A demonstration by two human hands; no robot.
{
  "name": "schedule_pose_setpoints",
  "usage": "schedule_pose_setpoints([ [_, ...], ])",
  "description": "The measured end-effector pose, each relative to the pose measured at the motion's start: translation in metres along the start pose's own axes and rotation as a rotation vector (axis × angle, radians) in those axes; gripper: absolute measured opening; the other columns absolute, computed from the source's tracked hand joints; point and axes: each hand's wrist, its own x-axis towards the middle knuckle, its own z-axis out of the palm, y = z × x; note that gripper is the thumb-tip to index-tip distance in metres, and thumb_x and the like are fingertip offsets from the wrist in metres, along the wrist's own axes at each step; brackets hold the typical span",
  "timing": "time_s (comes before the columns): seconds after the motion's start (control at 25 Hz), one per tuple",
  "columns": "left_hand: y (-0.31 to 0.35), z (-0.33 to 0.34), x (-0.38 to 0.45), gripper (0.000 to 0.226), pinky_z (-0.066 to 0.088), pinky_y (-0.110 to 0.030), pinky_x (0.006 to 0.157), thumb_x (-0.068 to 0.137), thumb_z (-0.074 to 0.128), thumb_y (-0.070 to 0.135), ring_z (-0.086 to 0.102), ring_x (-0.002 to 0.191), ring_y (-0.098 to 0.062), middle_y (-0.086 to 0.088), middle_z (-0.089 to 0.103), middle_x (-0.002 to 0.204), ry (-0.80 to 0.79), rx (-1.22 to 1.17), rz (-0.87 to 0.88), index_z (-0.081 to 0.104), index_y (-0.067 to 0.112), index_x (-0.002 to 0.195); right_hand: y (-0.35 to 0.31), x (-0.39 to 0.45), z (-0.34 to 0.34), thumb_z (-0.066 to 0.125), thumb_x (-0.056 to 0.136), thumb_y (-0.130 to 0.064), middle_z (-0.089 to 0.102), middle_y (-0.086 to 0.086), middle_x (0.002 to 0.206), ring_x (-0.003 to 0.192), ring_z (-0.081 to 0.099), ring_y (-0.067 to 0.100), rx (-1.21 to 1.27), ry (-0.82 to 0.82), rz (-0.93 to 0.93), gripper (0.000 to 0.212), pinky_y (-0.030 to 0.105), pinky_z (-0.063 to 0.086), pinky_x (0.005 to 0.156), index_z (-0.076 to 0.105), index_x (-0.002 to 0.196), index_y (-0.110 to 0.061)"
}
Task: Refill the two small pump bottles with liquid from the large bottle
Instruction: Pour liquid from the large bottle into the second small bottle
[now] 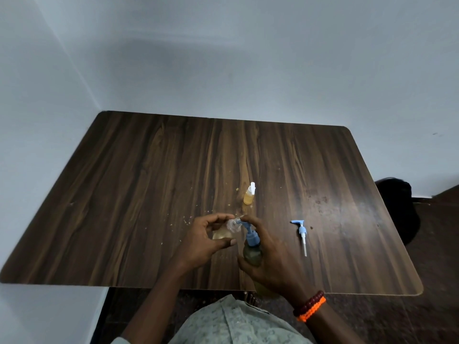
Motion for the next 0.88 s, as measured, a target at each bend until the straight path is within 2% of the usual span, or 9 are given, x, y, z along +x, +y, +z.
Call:
schedule_pose_setpoints([
  [0.08,0.0008,0.0017,-0.0012,0.052,0.061,-0.03,0.097,0.074,0.091,0.002,0.073,0.112,-0.007,0.008,0.079,0.115,-0.021,0.002,-0.015,0.075,0.022,0.119,-0.0013,-0.0007,0.0003,0.081,0.084,-0.034,0.058,-0.024,0.098,0.085,0.062,-0.009,0.011,0.029,0.024,0.073,0.006,0.047,0.068,0.033,0.135,-0.051],
  [0.16,0.0007,0.0037,-0.0023,0.052,0.061,-0.033,0.099,0.074,0.091,0.003,0.073,0.112,-0.008,0.007,0.079,0.115,-0.036,0.015,-0.024,0.075,0.026,0.117,-0.0039,0.0001,-0.0005,0.083,0.082,-0.03,0.058,-0.025,0.09,0.086,0.061,-0.013,0.039,0.075,0.032,0.064,0.004,0.046,0.068,0.038,0.127,-0.044],
  [0.32,0.0006,0.0017,-0.0005,0.052,0.061,-0.038,0.101,0.074,0.091,0.003,0.073,0.114,-0.01,0.009,0.079,0.117,-0.016,-0.002,-0.02,0.075,0.025,0.118,-0.0047,0.0011,-0.0034,0.084,0.083,-0.025,0.057,-0.025,0.093,0.088,0.061,-0.013,0.06,0.032,0.026,0.075,0.003,0.047,0.07,0.039,0.142,-0.033],
  [0.4,-0.0003,-0.0004,0.0005,0.052,0.06,-0.039,0.102,0.074,0.091,0.004,0.073,0.114,-0.01,0.011,0.078,0.118,-0.007,0.006,-0.018,0.075,0.024,0.119,-0.0032,0.0001,-0.0025,0.082,0.084,-0.031,0.055,-0.026,0.095,0.086,0.06,-0.013,0.019,-0.001,0.017,0.078,0.003,0.046,0.07,0.036,0.147,-0.036],
  [0.48,0.0002,0.0006,0.0002,0.052,0.06,-0.04,0.102,0.074,0.091,0.004,0.073,0.115,-0.01,0.011,0.078,0.118,-0.016,0.005,-0.026,0.075,0.025,0.119,-0.0023,-0.0007,-0.0022,0.081,0.084,-0.032,0.053,-0.025,0.091,0.084,0.059,-0.014,0.013,0.016,0.012,0.073,0.004,0.046,0.069,0.036,0.14,-0.043],
  [0.6,-0.0001,0.0043,-0.0018,0.052,0.06,-0.039,0.102,0.074,0.091,0.004,0.073,0.113,-0.008,0.012,0.079,0.116,-0.039,0.026,-0.031,0.075,0.029,0.116,-0.0019,0.0007,-0.0018,0.082,0.083,-0.031,0.056,-0.025,0.088,0.086,0.06,-0.012,0.048,0.055,0.024,0.064,0.006,0.047,0.066,0.039,0.129,-0.043],
  [0.72,-0.0005,0.0031,-0.0005,0.052,0.06,-0.041,0.103,0.074,0.091,0.003,0.073,0.114,-0.009,0.009,0.079,0.116,-0.029,0.01,-0.029,0.075,0.024,0.119,-0.0008,0.0021,-0.0014,0.082,0.083,-0.034,0.058,-0.022,0.091,0.079,0.061,-0.006,0.02,0.031,0.032,0.076,0.008,0.047,0.063,0.033,0.141,-0.044],
  [0.88,0.0023,0.001,-0.0002,0.052,0.059,-0.042,0.104,0.074,0.092,0.005,0.072,0.114,-0.007,0.014,0.078,0.117,-0.021,0.021,-0.015,0.075,0.027,0.118,-0.0006,0.0,-0.0018,0.081,0.085,-0.036,0.053,-0.023,0.103,0.08,0.055,-0.011,-0.033,0.006,0.005,0.082,0.005,0.042,0.066,0.025,0.142,-0.051],
])
